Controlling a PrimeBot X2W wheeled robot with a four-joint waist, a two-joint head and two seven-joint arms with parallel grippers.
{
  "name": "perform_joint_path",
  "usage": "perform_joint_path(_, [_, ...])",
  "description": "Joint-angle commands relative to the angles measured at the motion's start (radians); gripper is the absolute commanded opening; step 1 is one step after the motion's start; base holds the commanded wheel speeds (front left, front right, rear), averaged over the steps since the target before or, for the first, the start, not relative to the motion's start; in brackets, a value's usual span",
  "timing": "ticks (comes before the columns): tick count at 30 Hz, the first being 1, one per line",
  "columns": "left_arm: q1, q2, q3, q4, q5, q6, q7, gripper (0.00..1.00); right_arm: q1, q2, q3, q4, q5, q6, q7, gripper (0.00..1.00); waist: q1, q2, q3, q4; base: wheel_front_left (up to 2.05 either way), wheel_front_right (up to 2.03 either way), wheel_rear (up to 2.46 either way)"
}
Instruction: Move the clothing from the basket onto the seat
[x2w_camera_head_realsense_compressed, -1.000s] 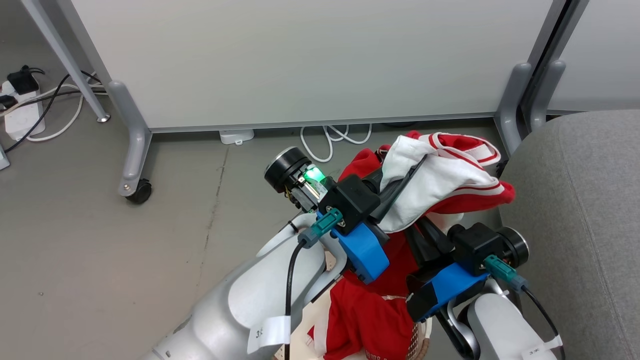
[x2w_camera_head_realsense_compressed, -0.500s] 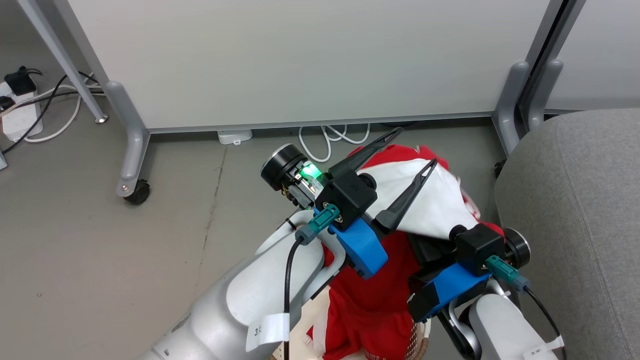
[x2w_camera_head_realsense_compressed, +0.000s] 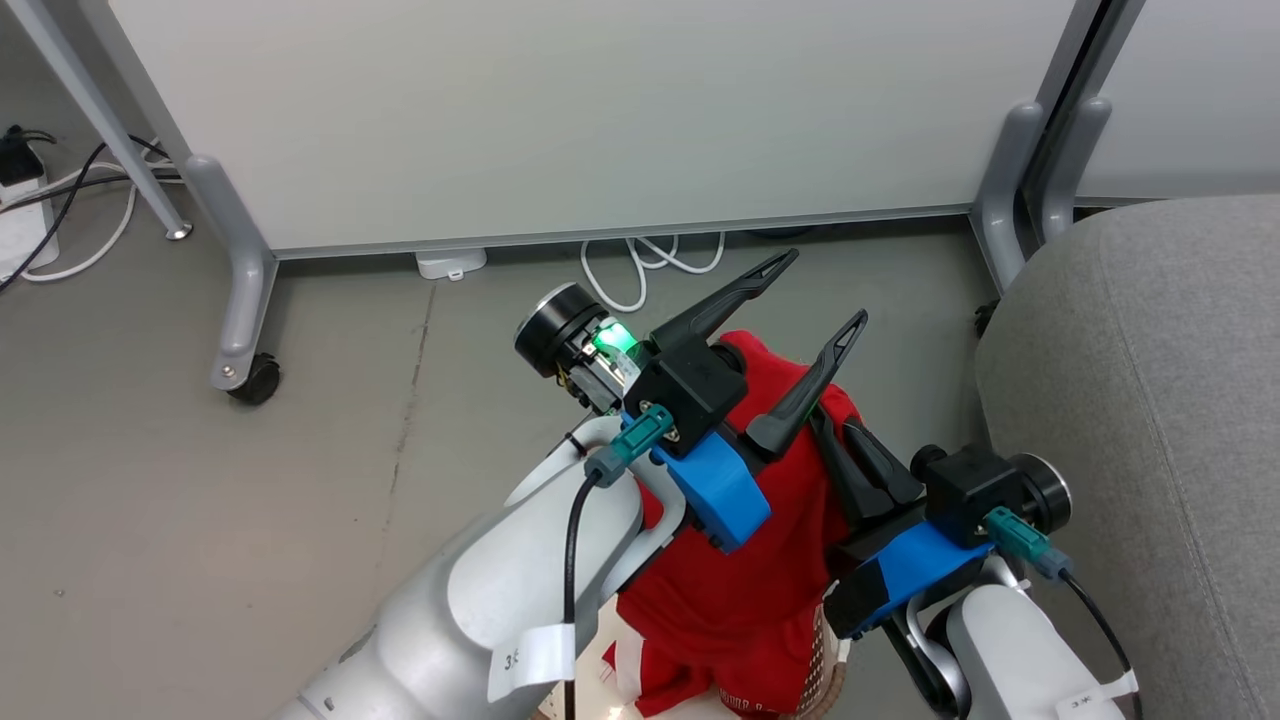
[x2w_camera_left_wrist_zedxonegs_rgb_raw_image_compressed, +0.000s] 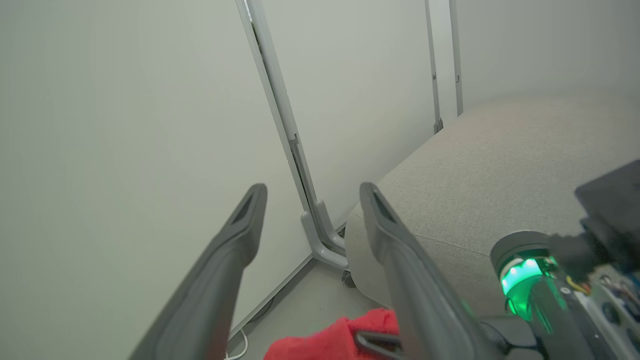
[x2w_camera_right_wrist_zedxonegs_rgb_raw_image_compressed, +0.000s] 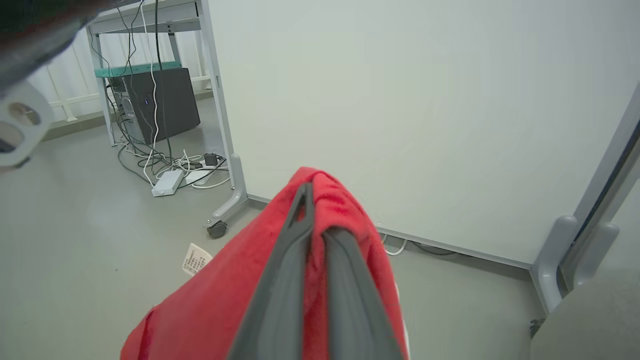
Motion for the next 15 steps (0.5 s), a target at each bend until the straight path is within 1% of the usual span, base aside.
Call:
perform_joint_path(1, [-0.004, 0.006, 0.005, -0.001, 0.008, 0.005, -0.005, 1.0, -0.01, -0.002, -0.009, -0.009, 0.0, 0.0, 0.0, 0.0, 0.0, 0.0, 0.01, -0.011, 0.0, 0.0, 0.0])
perform_joint_path(8, [-0.016, 0.016, 0.003, -0.003, 0.014, 0.006, -0.005, 1.0, -0.032, -0.002, -0.055, -0.024, -0.009, 0.0, 0.0, 0.0, 0.0, 0.0, 0.05, -0.055, 0.0, 0.0, 0.0])
perform_joint_path(15, [-0.033, 0.024, -0.003, 0.002, 0.019, 0.003, -0.004, 1.0, -0.057, -0.002, -0.107, -0.051, -0.018, 0.0, 0.0, 0.0, 0.0, 0.0, 0.099, -0.117, 0.0, 0.0, 0.0])
